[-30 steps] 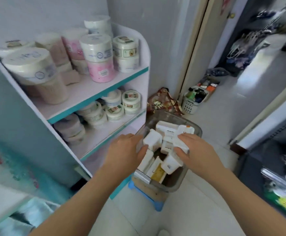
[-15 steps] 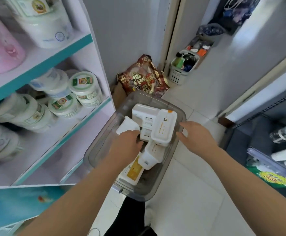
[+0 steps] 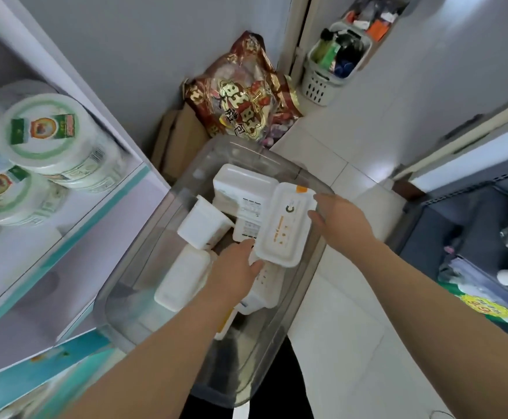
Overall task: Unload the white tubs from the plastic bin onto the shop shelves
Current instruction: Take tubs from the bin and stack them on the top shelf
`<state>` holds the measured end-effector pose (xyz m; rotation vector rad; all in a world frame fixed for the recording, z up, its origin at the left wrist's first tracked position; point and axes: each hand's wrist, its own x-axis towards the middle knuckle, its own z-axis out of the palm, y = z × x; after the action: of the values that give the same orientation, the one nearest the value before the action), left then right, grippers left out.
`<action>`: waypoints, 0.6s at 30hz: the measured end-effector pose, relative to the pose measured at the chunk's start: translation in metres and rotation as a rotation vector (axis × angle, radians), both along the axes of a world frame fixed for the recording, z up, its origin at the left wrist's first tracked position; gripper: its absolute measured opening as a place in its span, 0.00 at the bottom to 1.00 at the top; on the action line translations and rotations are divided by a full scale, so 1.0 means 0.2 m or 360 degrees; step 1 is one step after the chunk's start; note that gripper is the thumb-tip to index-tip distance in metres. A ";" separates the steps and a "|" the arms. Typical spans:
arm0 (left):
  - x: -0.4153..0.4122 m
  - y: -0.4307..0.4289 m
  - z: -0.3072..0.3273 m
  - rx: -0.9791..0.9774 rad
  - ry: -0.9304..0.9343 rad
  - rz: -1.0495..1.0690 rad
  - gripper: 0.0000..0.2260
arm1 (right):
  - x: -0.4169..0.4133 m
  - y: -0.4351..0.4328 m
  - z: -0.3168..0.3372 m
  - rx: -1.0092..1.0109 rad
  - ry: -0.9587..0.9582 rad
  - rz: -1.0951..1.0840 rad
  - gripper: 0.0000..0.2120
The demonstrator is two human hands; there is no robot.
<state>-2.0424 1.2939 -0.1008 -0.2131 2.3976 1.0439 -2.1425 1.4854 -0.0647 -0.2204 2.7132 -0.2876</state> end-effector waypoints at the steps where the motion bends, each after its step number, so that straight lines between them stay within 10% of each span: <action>1: 0.00 0.02 -0.04 0.0035 -0.0026 0.0058 0.13 | -0.04 0.01 -0.05 0.0039 -0.0034 0.0039 0.17; 18: -0.04 0.31 -0.22 0.0505 -0.0329 0.1204 0.28 | -0.15 0.02 -0.43 -0.0088 0.0214 0.0097 0.20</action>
<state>-2.0505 1.3558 -0.1438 -1.1087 1.9409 1.6071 -2.1724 1.4884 -0.1508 -0.3490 2.8270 -0.3414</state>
